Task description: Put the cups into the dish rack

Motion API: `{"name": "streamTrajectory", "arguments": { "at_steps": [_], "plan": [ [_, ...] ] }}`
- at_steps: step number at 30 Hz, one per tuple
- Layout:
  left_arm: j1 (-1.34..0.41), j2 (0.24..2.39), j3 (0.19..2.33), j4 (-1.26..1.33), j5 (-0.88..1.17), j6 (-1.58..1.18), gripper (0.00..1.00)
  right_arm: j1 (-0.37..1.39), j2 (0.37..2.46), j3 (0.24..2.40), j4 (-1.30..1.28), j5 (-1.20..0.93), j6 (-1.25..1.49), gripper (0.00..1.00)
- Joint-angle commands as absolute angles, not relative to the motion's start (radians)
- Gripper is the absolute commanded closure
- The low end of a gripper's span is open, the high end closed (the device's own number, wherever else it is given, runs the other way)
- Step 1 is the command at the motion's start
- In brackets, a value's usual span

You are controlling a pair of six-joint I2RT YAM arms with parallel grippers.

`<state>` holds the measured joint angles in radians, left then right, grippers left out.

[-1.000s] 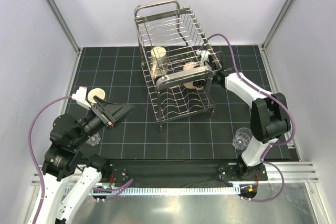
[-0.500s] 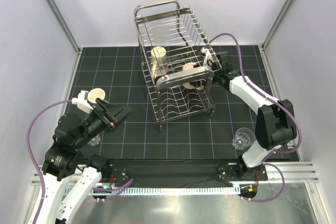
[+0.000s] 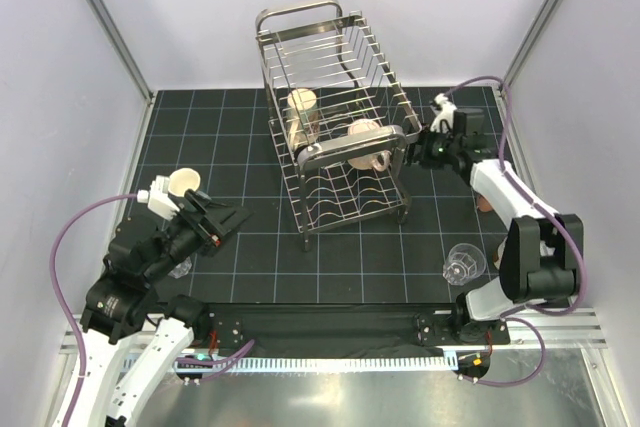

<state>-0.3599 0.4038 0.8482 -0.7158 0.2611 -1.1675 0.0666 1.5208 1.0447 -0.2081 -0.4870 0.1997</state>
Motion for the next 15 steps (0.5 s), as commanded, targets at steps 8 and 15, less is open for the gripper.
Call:
{"name": "streamTrajectory", "arguments": {
  "at_steps": [8, 15],
  "plan": [
    [-0.364, 0.42, 0.847, -0.703, 0.265, -1.138, 0.2, 0.012, 1.327, 1.115, -0.44, 0.215, 0.471, 0.16],
    [-0.362, 0.423, 0.845, -0.709, 0.273, -1.14, 0.2, -0.02, 1.345, 1.16, -0.66, 0.578, 0.566, 0.18]
  ]
}}
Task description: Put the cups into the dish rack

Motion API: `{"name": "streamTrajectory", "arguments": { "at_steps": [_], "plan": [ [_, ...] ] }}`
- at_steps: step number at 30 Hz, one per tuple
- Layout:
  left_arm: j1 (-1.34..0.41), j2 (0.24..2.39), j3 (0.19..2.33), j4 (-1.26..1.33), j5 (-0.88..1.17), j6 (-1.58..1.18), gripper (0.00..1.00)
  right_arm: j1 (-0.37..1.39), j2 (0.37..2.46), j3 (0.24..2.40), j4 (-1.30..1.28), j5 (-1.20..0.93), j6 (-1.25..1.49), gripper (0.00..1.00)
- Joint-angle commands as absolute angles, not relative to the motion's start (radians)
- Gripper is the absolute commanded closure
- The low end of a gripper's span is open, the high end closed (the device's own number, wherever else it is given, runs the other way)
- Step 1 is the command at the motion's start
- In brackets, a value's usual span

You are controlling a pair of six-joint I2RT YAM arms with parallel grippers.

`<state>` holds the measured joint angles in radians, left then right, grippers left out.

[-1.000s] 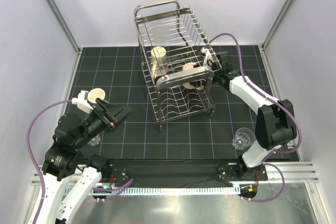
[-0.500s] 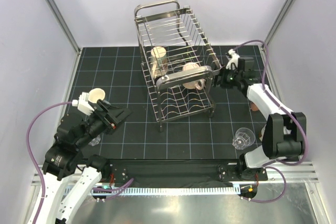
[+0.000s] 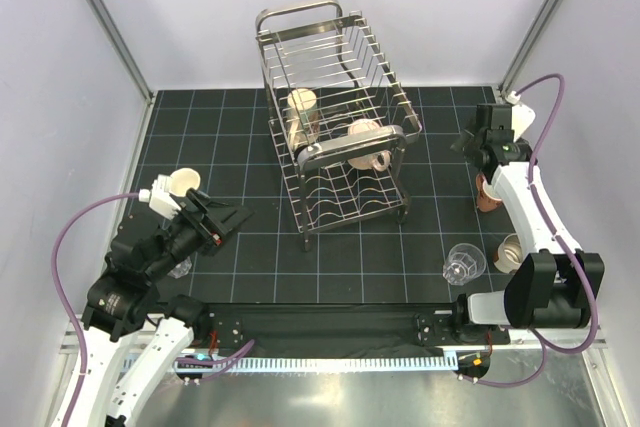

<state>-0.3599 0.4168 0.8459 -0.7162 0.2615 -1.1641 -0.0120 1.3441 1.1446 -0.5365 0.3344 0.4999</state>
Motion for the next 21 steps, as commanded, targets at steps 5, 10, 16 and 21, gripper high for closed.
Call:
{"name": "streamTrajectory", "arguments": {
  "at_steps": [5, 10, 16, 21],
  "plan": [
    [-0.362, 0.434, 0.854, -0.712, 0.296, -1.141, 0.2, -0.069, 1.338, 1.083, -0.575, 0.526, 0.489, 0.18],
    [-0.362, 0.439, 0.865, -0.719, 0.299, -1.138, 0.2, -0.078, 1.371, 1.052, -0.508, 0.526, 0.425, 0.21],
    [-0.362, 0.442, 0.879, -0.735, 0.301, -1.134, 0.2, -0.1, 1.408, 1.029, -0.469, 0.506, 0.405, 0.23],
    [-0.362, 0.442, 0.879, -0.739, 0.304, -1.134, 0.2, -0.1, 1.457, 1.031, -0.455, 0.483, 0.4, 0.27]
  ]
}}
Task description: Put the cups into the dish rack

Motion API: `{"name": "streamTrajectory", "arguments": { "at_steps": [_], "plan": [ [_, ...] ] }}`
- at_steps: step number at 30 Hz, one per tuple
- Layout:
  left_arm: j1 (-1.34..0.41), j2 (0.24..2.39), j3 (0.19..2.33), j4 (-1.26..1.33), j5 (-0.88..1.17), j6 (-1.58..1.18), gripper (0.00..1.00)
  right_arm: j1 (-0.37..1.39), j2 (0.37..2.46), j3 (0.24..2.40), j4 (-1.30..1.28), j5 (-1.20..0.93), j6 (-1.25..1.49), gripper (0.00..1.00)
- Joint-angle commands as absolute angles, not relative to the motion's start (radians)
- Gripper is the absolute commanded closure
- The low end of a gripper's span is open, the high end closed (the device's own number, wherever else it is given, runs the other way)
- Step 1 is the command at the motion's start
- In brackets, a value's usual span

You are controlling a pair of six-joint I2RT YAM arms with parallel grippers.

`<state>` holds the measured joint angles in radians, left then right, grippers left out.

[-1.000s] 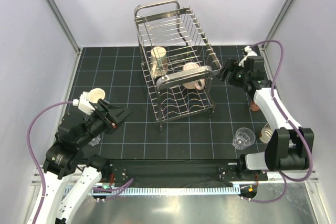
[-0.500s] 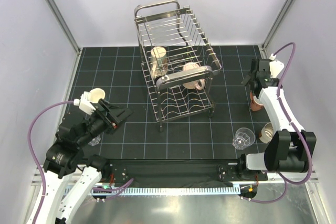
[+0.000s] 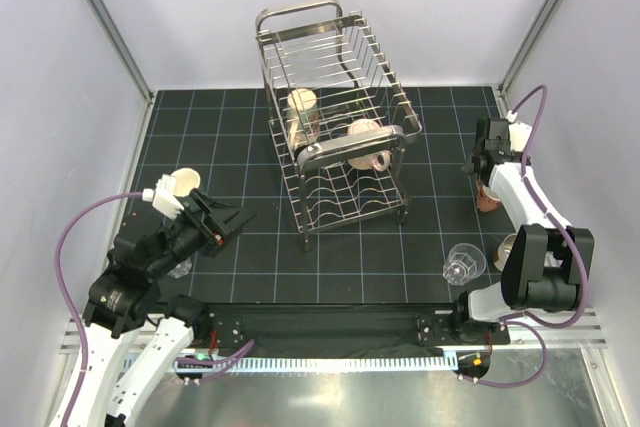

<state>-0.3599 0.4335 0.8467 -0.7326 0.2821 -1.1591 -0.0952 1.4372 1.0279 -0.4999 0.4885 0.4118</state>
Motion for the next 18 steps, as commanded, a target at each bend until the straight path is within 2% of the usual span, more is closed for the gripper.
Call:
{"name": "streamTrajectory", "arguments": {
  "at_steps": [1, 11, 18],
  "plan": [
    [-0.364, 0.44, 0.879, -0.739, 0.302, -1.132, 0.2, -0.1, 1.459, 1.029, -0.462, 0.486, 0.408, 0.29],
    [-0.362, 0.44, 0.871, -0.741, 0.302, -1.132, 0.2, -0.1, 1.496, 1.0, -0.462, 0.473, 0.452, 0.38],
    [-0.362, 0.439, 0.865, -0.745, 0.302, -1.131, 0.2, -0.1, 1.529, 0.976, -0.445, 0.456, 0.465, 0.48]
  ]
}}
